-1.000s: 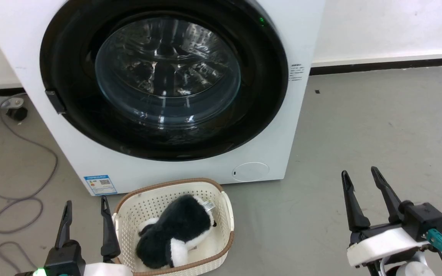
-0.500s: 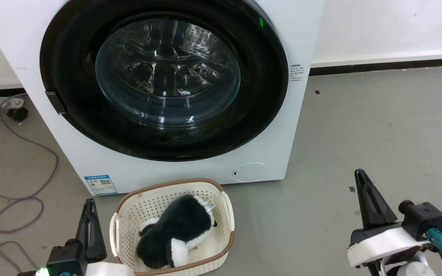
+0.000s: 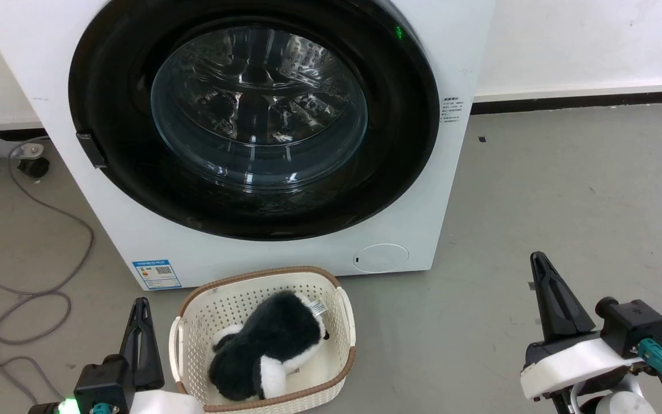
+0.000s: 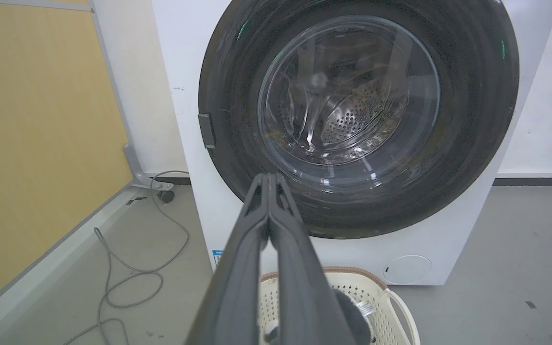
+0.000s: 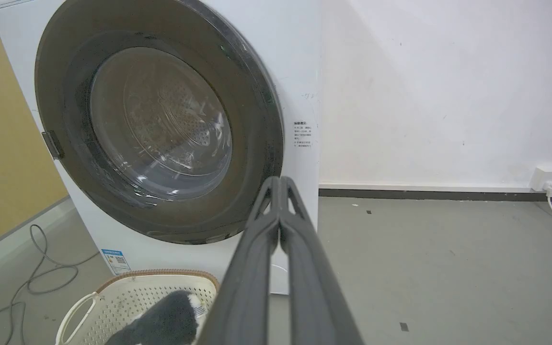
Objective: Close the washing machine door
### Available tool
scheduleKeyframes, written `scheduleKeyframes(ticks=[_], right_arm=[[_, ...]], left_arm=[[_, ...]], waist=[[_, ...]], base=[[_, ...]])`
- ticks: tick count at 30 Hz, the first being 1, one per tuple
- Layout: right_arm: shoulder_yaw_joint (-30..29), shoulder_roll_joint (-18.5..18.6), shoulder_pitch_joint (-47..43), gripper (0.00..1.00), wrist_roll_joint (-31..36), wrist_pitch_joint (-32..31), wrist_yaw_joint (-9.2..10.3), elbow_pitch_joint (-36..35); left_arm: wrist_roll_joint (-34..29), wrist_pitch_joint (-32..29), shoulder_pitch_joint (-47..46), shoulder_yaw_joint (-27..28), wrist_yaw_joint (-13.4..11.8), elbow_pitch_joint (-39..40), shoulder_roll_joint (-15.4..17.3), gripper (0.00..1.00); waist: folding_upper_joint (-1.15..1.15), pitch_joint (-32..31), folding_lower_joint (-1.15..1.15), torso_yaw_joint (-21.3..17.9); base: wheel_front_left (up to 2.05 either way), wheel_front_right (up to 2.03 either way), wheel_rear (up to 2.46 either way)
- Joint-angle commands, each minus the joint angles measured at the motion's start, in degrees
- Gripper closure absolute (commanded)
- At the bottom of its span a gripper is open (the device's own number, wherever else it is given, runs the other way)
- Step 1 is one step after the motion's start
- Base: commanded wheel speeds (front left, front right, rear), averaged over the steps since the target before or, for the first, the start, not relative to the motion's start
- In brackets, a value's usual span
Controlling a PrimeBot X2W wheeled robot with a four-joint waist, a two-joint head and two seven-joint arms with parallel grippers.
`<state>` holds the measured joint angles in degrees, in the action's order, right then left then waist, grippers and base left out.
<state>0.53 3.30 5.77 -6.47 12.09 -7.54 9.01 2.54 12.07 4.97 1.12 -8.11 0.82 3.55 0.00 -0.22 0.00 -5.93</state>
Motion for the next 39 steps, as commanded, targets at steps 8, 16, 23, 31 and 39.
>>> scheduleKeyframes(ticks=[8, 16, 23, 31, 39], right_arm=[[-0.07, -0.11, -1.45, 1.00, 1.00, -1.30, 0.01, -1.14], [-0.12, -0.15, -1.92, 1.00, 1.59, -2.47, 0.02, -2.00], [-0.16, -0.17, -2.25, 1.00, 2.01, -3.30, 0.02, -2.60], [-0.19, -0.19, -2.58, 1.00, 2.43, -4.12, 0.02, -3.20], [-0.23, -0.22, -2.95, 1.00, 2.91, -5.06, 0.03, -3.89]], left_arm=[[-0.59, -1.32, -1.09, -0.07, 0.86, -0.15, -0.10, 1.00], [-0.80, -2.49, -1.52, -0.19, 1.65, -0.22, -0.16, 1.00], [-0.95, -3.31, -1.81, -0.27, 2.20, -0.27, -0.21, 1.00], [-1.10, -4.13, -2.11, -0.34, 2.76, -0.32, -0.25, 1.00], [-1.27, -5.07, -2.45, -0.44, 3.39, -0.38, -0.30, 1.00]], waist=[[0.00, 0.02, 0.00, 0.52], [0.00, 0.04, 0.00, 1.11], [0.00, 0.06, 0.00, 1.52], [0.00, 0.07, 0.00, 1.93], [0.00, 0.09, 0.00, 2.41]], base=[[0.00, 0.00, 0.00], [0.00, 0.00, 0.00], [0.00, 0.00, 0.00], [0.00, 0.00, 0.00], [0.00, 0.00, 0.00]])
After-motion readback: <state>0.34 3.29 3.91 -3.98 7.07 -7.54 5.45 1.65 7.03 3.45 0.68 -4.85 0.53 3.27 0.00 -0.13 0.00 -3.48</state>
